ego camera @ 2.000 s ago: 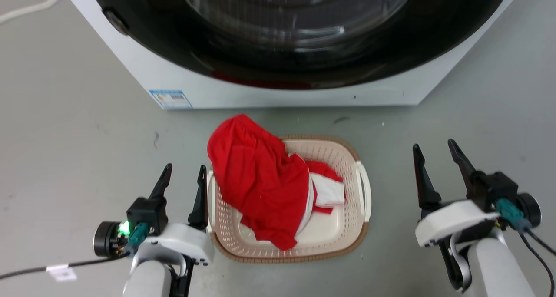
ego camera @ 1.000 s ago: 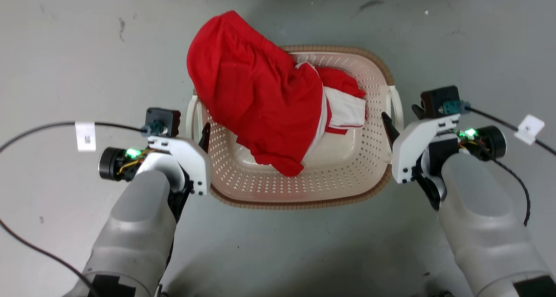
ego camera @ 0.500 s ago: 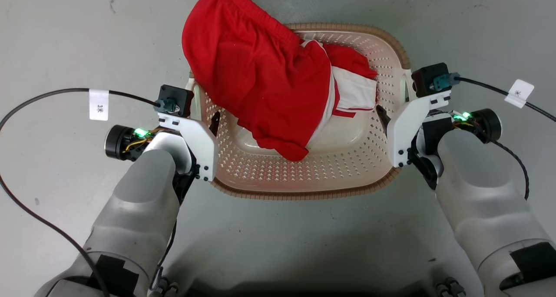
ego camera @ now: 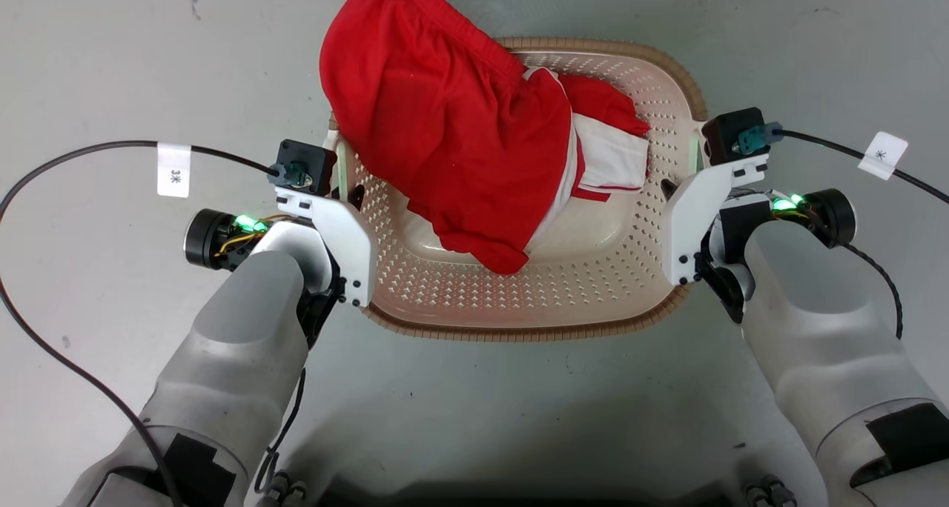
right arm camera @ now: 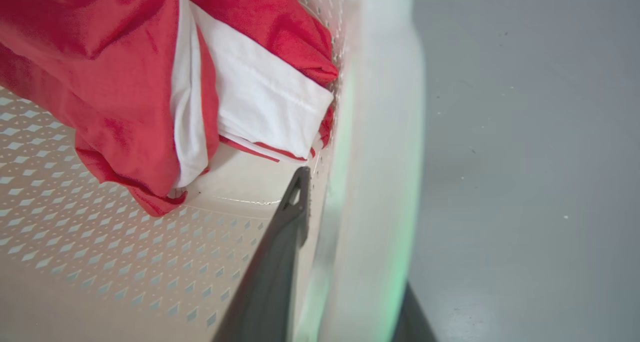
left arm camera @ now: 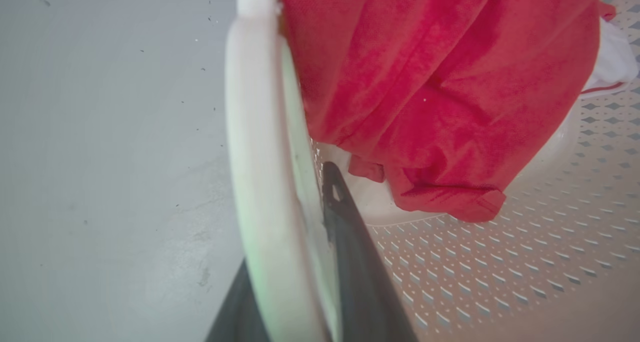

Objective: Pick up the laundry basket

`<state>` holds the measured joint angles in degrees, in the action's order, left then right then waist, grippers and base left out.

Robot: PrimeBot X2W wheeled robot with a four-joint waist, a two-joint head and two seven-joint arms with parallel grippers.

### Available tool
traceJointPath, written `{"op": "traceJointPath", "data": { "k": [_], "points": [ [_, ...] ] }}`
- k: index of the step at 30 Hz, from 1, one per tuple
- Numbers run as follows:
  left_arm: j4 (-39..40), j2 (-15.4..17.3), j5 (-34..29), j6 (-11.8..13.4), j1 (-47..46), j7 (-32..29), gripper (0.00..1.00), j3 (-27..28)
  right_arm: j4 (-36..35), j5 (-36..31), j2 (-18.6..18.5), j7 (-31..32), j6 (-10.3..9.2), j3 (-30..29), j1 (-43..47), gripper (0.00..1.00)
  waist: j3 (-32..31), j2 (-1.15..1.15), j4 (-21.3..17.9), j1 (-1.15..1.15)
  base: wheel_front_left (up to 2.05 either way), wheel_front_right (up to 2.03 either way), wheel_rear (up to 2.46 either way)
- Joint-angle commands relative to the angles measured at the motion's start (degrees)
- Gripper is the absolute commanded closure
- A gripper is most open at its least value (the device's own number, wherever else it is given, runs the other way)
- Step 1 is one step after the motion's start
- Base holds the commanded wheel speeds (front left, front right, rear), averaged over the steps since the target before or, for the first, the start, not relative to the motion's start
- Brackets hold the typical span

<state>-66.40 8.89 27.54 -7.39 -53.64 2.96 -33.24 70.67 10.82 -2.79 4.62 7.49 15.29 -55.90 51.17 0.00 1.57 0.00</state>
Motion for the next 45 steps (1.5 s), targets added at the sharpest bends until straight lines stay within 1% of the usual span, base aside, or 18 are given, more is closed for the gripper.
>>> {"op": "traceJointPath", "data": {
  "k": [1, 6, 11, 17, 22, 26, 33, 39, 45],
  "points": [
    [0.7, 0.8, 1.1, -0.1, 0.4, 0.1, 1.0, -1.6, 0.5, -0.1, -0.2, 0.3, 0.0, 0.5, -0.3, 1.0, -0.7, 0.0, 0.0, 0.0, 0.0, 0.0, 0.0],
    [1.4, 1.8, 3.8, -0.1, 1.0, -0.6, 1.0, -4.1, 1.4, 0.5, -0.2, 2.0, -0.01, 1.0, 0.6, 1.0, -2.9, 0.0, -0.3, 0.0, 0.0, 0.0, 0.0],
    [2.9, 3.1, 7.9, -0.1, 3.2, -2.8, 1.0, -8.2, 2.1, 2.6, -0.2, 6.7, -0.01, 2.5, 2.8, 1.0, -8.4, 0.0, -0.9, 0.0, 0.0, 0.0, 0.0],
    [6.1, 5.9, 15.4, -0.1, 7.7, -9.7, 1.0, -13.6, 0.8, 7.2, -0.3, 13.7, -0.01, 6.9, 5.9, 1.0, -17.4, 0.0, -2.0, 0.0, 0.0, 0.0, 0.0],
    [11.2, 9.5, 21.2, -0.1, 10.4, -15.3, 1.0, -18.6, -1.1, 11.6, -0.3, 19.6, 0.0, 10.9, 8.5, 1.0, -24.5, 0.0, -2.9, 0.0, 0.0, 0.0, 0.0],
    [14.4, 12.7, 26.2, -0.1, 12.4, -21.3, 1.0, -22.5, -1.8, 13.8, -0.4, 23.9, 0.0, 14.2, 10.0, 1.0, -30.3, 0.0, -3.4, 0.0, 0.0, 0.0, 0.0],
    [19.6, 16.4, 34.0, -0.2, 14.2, -31.1, 1.0, -27.4, -2.7, 18.1, -0.4, 31.4, 0.0, 17.7, 10.7, 1.0, -38.0, 0.0, -3.4, 0.0, 0.0, 0.0, 0.0],
    [22.1, 18.3, 38.7, -0.2, 15.1, -35.9, 1.0, -30.2, -3.3, 21.0, -0.4, 36.3, 0.01, 19.9, 11.2, 1.0, -43.4, 0.0, -3.1, 0.0, 0.0, 0.0, 0.0],
    [20.8, 18.0, 42.2, -0.3, 15.1, -39.8, 1.0, -31.1, -2.9, 22.6, -0.5, 38.4, 0.02, 21.4, 11.2, 1.0, -47.1, 0.0, -2.3, 0.0, 0.0, 0.0, 0.0]
  ]
}}
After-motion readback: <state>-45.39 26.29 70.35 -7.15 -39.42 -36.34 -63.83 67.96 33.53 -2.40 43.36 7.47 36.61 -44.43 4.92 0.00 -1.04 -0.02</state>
